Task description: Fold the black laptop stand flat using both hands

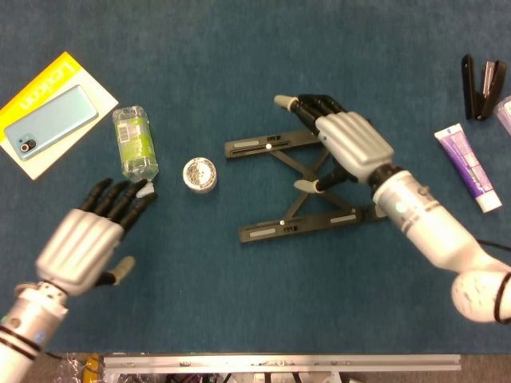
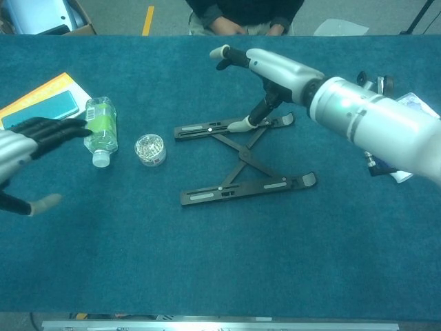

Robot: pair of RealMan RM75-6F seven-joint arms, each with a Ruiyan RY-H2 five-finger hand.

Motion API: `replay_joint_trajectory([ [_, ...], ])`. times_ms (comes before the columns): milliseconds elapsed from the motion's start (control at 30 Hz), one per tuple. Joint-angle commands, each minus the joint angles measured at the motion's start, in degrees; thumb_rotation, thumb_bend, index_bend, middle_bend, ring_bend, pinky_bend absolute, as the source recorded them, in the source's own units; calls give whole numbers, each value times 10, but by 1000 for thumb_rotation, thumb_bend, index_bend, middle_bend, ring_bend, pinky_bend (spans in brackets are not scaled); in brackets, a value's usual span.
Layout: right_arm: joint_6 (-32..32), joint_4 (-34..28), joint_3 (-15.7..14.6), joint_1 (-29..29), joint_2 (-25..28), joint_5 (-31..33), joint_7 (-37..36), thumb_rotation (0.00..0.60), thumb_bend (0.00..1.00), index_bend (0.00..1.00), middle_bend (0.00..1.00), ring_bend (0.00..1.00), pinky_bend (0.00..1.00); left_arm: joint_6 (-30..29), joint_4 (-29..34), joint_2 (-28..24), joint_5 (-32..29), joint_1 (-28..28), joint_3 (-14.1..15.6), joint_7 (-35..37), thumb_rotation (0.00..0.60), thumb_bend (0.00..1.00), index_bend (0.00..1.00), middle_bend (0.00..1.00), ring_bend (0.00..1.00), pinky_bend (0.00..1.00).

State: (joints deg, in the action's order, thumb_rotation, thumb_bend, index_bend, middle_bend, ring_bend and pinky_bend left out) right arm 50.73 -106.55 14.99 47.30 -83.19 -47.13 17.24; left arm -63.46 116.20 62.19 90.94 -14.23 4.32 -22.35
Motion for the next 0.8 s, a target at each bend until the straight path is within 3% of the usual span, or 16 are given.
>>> replay_joint_trajectory([
  [33, 3, 19, 1, 26, -11, 40, 29, 600, 89, 0, 140, 0, 14, 29, 16, 33, -41, -15, -6, -38, 600, 316, 0, 0, 0, 0],
  [433, 16, 71, -41, 40, -17, 101, 66, 600, 87, 0, 140, 0, 29, 61, 19, 123, -131, -47, -11, -124, 600, 315, 0, 0, 0, 0],
  [800, 27, 90, -69, 64, -20, 165, 124, 597, 16, 0, 153, 0, 30, 34, 12, 205, -172, -60, -10, -187, 600, 315, 0, 0, 0, 0],
])
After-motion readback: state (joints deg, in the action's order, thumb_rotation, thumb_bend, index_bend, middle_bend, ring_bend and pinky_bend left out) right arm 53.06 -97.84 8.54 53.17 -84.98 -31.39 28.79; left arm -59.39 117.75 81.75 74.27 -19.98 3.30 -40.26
